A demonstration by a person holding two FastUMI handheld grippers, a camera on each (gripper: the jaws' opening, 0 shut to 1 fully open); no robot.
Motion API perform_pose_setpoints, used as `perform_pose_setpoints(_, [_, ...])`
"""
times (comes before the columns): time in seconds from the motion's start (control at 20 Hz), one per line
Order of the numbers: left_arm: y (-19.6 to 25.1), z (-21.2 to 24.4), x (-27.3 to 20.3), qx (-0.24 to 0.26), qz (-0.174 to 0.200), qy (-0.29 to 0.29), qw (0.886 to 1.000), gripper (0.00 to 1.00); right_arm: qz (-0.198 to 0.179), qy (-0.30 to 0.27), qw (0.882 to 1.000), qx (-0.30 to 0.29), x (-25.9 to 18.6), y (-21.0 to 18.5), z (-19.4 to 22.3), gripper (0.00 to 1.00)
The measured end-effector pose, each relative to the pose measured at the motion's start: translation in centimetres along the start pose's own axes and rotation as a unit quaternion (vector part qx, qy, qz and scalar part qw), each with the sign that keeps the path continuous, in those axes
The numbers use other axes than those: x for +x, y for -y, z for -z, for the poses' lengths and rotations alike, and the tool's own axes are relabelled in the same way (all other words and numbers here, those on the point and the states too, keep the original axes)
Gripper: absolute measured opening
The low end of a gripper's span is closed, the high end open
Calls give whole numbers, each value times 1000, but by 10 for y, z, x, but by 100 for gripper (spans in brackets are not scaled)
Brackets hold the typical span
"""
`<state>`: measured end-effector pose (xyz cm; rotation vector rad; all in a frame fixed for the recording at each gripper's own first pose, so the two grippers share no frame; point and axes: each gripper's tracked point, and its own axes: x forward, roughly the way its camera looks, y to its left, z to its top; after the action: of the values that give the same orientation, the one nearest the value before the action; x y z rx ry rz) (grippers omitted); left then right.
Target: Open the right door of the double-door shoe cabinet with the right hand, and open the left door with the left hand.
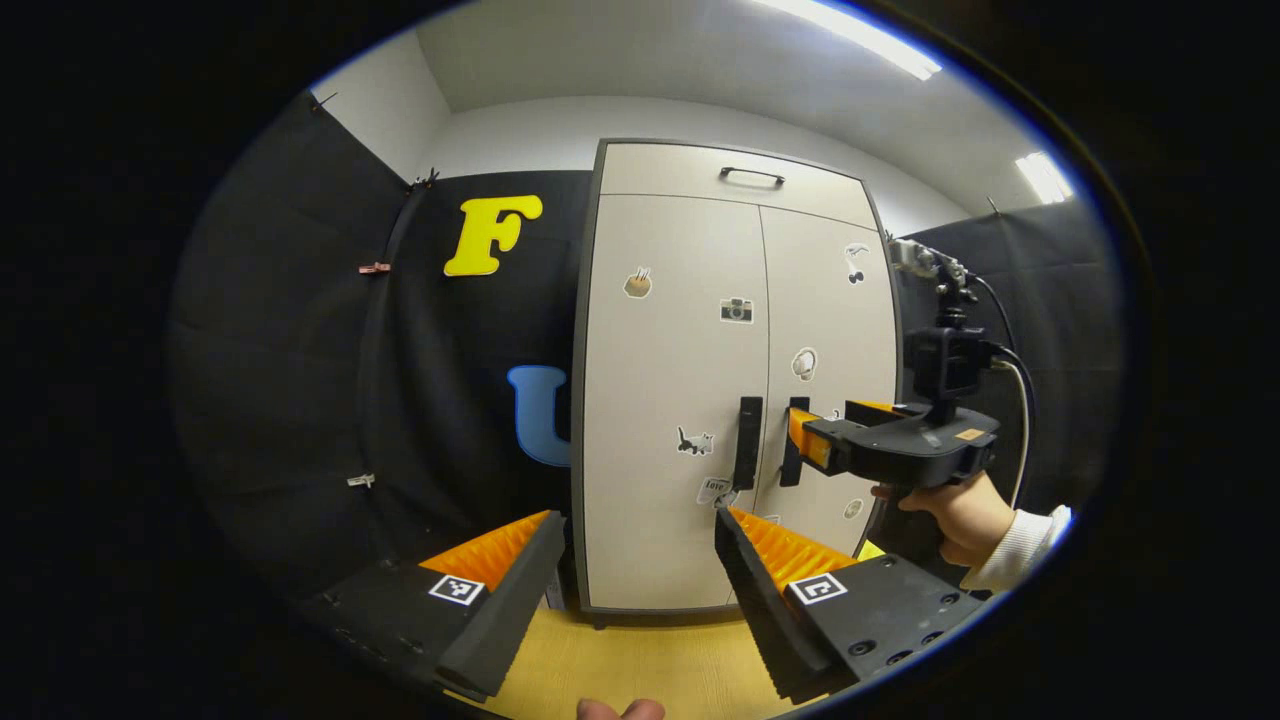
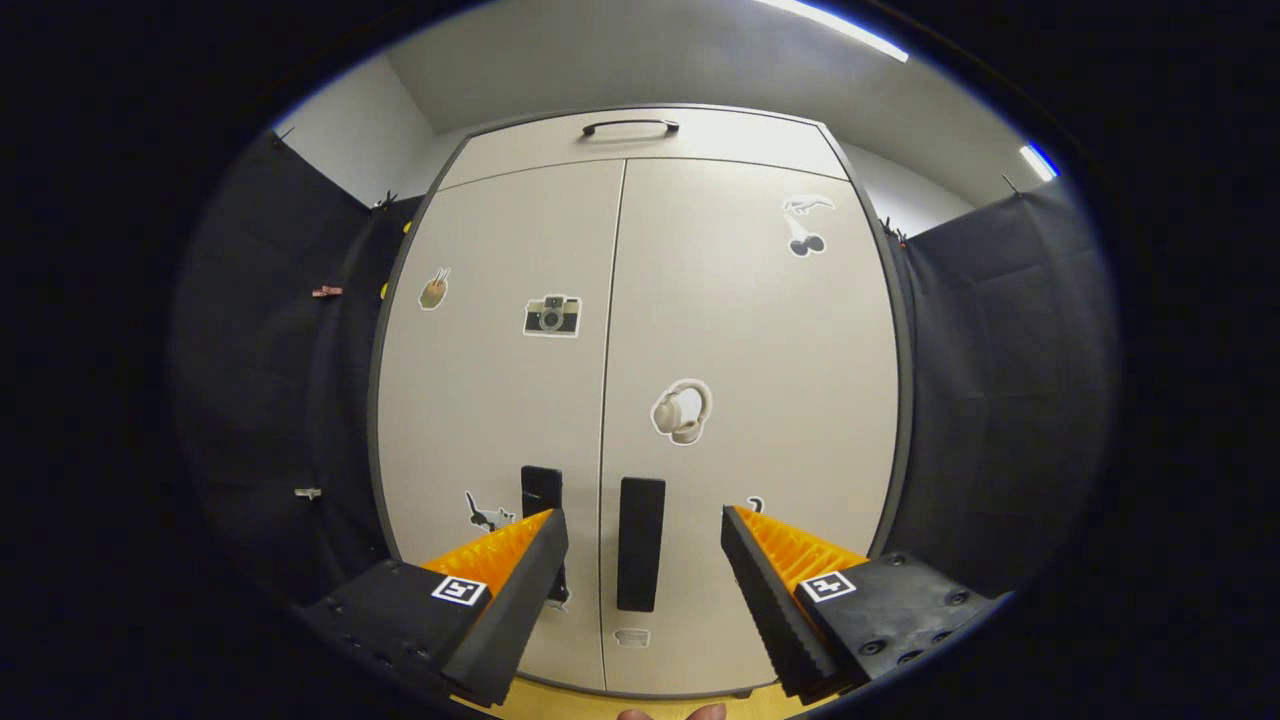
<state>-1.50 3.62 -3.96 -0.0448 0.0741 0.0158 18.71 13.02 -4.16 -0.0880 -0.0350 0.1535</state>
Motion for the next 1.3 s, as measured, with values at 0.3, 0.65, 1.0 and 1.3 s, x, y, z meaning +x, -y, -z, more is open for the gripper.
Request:
perform_pose_setpoints(0.3, [-22,15,4,-12,-17,-13,1000,95,33,-31,999,11,37,4,39,75])
perform_pose_setpoints(0.65, [-35,23,8,-24,-27,-18,999,95,78,-85,991,69,57,10,64,47])
perform_pose_setpoints(1.0, [-37,26,-1,-23,-30,-22,999,95,76,-81,993,41,60,11,65,23])
perform_pose_setpoints(1.3, [-31,25,-20,-22,-29,-24,999,95,76,-101,991,45,55,10,68,14])
